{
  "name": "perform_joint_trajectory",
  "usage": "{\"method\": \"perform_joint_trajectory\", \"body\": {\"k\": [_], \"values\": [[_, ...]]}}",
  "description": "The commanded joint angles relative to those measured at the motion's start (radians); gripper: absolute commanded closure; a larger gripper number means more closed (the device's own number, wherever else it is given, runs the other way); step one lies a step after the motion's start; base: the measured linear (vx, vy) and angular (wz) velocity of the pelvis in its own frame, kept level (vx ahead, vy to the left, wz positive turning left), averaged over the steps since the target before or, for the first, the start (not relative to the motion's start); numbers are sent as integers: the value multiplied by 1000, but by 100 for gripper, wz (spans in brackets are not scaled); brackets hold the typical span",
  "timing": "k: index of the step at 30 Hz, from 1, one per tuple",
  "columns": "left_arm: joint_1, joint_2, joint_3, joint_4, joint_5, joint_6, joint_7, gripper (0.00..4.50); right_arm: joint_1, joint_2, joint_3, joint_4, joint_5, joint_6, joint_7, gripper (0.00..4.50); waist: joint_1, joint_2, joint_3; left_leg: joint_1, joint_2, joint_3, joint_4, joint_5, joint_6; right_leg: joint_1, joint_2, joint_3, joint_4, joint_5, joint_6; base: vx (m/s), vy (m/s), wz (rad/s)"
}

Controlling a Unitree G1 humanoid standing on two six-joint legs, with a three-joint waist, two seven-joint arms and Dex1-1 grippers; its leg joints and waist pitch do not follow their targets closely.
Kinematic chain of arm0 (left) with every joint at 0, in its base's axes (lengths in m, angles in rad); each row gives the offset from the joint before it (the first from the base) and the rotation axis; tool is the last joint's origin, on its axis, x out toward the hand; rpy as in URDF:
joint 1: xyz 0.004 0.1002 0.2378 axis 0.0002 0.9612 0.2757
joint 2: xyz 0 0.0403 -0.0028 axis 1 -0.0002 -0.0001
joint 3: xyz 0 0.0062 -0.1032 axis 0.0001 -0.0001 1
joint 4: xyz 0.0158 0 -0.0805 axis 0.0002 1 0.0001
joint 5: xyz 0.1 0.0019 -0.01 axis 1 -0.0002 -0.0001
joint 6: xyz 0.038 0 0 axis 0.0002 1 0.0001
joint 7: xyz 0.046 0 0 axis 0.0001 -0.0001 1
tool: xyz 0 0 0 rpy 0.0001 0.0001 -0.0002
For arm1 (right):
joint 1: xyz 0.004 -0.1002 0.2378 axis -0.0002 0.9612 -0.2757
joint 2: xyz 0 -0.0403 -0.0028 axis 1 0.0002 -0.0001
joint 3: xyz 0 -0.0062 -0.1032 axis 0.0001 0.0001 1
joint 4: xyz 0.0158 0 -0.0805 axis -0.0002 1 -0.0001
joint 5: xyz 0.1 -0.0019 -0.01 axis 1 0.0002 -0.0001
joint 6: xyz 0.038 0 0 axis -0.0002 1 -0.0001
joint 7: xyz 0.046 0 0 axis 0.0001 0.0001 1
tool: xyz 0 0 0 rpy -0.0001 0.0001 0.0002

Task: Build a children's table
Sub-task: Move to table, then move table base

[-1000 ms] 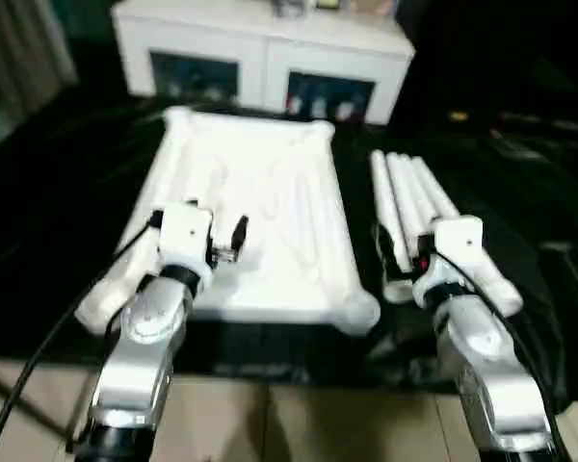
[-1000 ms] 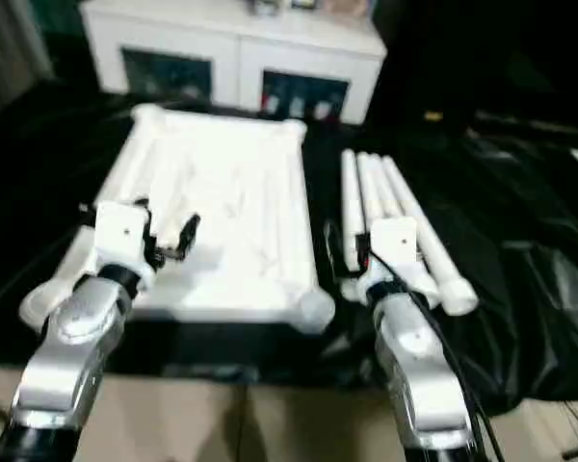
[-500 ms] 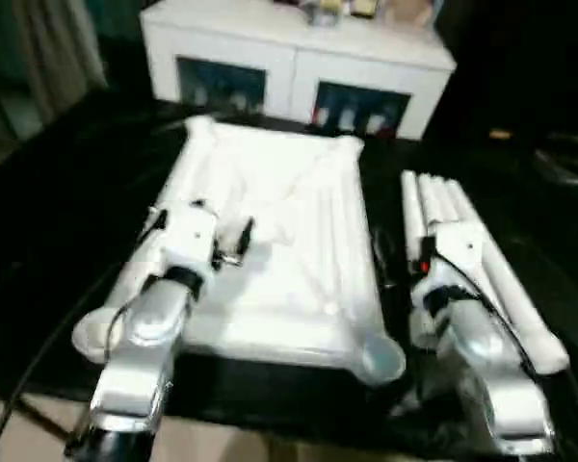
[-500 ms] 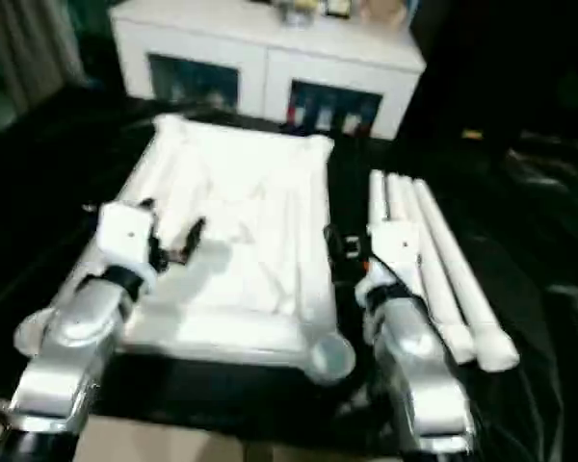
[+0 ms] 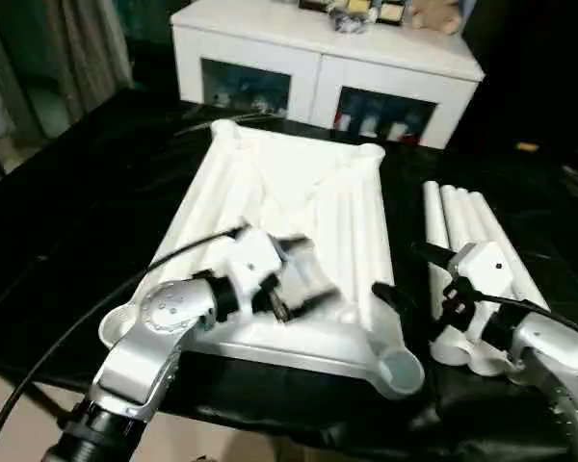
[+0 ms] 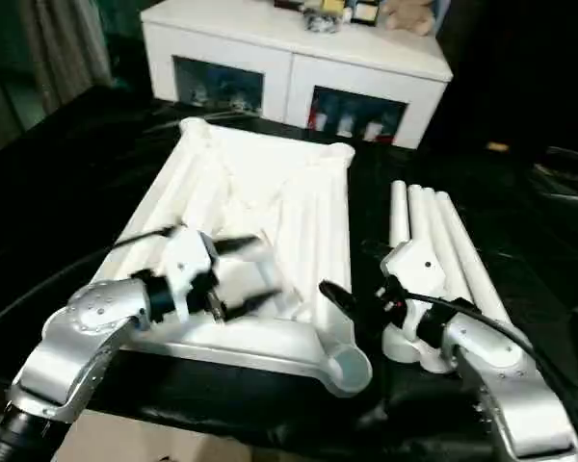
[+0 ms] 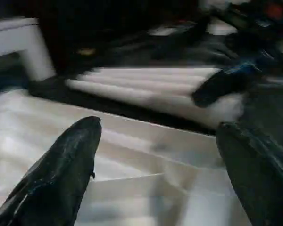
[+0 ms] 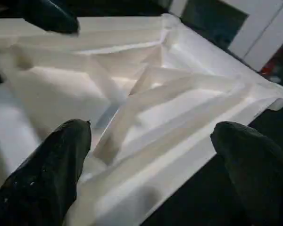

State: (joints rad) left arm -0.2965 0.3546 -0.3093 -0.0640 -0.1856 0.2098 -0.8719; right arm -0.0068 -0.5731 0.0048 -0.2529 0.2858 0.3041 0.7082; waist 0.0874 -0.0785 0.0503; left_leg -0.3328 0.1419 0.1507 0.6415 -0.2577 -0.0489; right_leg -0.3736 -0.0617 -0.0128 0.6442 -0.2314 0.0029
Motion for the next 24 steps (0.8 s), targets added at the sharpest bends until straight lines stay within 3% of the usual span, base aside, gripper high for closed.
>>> {"method": "perform_joint_trajectory", "body": {"k": [1,3,4,5,6,7,8,10,11,12,13,16,18,24], "values": [[-60,33,-52,62,1,0,-127,15,-6,-73,-6,-1,33,16,99,0,0,10,-31,2,80,-30,-113,-216,12,29,-87,48,-96,-285,-159,0,0,0],[-103,50,-81,109,21,10,-188,40,1,-116,2,-19,55,28,157,0,1,4,-33,4,80,-28,-110,-196,20,25,-86,49,-97,-272,-154,0,0,0],[-130,60,-98,142,33,42,-213,50,6,-139,7,-29,54,27,184,0,2,19,-34,0,80,-28,-111,-181,22,28,-87,50,-95,-254,-161,0,0,0],[-147,67,-108,163,41,63,-227,50,9,-153,10,-34,51,25,200,0,0,12,-36,-1,81,-26,-110,-174,23,28,-86,48,-97,-246,-163,0,0,0],[-162,70,-118,184,54,71,-234,50,12,-163,9,-39,52,28,210,0,-1,11,-37,-3,81,-26,-107,-151,25,30,-85,48,-94,-211,-170,0,0,0],[-168,71,-122,192,59,72,-236,83,13,-166,8,-40,53,30,213,0,2,9,-41,-6,81,-25,-103,-115,32,34,-88,47,-88,-175,-184,0,0,0],[-177,74,-129,200,64,85,-241,94,17,-171,3,-48,60,36,221,0,3,19,-42,-8,81,-26,-103,-96,35,35,-89,47,-85,-149,-193,0,0,0],[-199,82,-148,227,75,107,-254,93,28,-185,-3,-69,69,49,234,0,3,15,-48,-10,81,-23,-96,-42,53,38,-86,44,-76,-59,-231,0,0,0],[-204,85,-152,234,77,112,-259,108,31,-189,-4,-75,70,53,237,0,3,22,-49,-11,80,-24,-96,-25,58,40,-85,44,-73,-31,-238,0,0,0],[-213,87,-158,248,83,108,-266,108,35,-199,0,-81,67,50,239,0,6,19,-53,-10,79,-19,-91,-5,71,38,-82,43,-70,26,-252,0,0,0],[-226,88,-168,278,108,81,-263,139,44,-217,6,-88,70,59,252,0,5,24,-53,-13,79,-20,-91,1,83,39,-80,42,-67,61,-262,0,0,0],[-254,90,-183,342,147,41,-272,147,50,-231,10,-94,60,62,263,0,3,25,-49,-14,82,-20,-94,-40,85,38,-84,39,-75,1,-269,0,0,0],[-268,91,-187,370,164,30,-273,180,50,-232,8,-101,65,70,269,0,2,26,-46,-12,86,-20,-98,-80,73,36,-85,41,-81,-58,-266,0,0,0],[-296,104,-201,415,189,10,-282,229,51,-246,4,-119,98,93,295,0,3,26,-46,-12,88,-21,-99,-77,64,36,-89,42,-78,-46,-271,0,0,0]]}}
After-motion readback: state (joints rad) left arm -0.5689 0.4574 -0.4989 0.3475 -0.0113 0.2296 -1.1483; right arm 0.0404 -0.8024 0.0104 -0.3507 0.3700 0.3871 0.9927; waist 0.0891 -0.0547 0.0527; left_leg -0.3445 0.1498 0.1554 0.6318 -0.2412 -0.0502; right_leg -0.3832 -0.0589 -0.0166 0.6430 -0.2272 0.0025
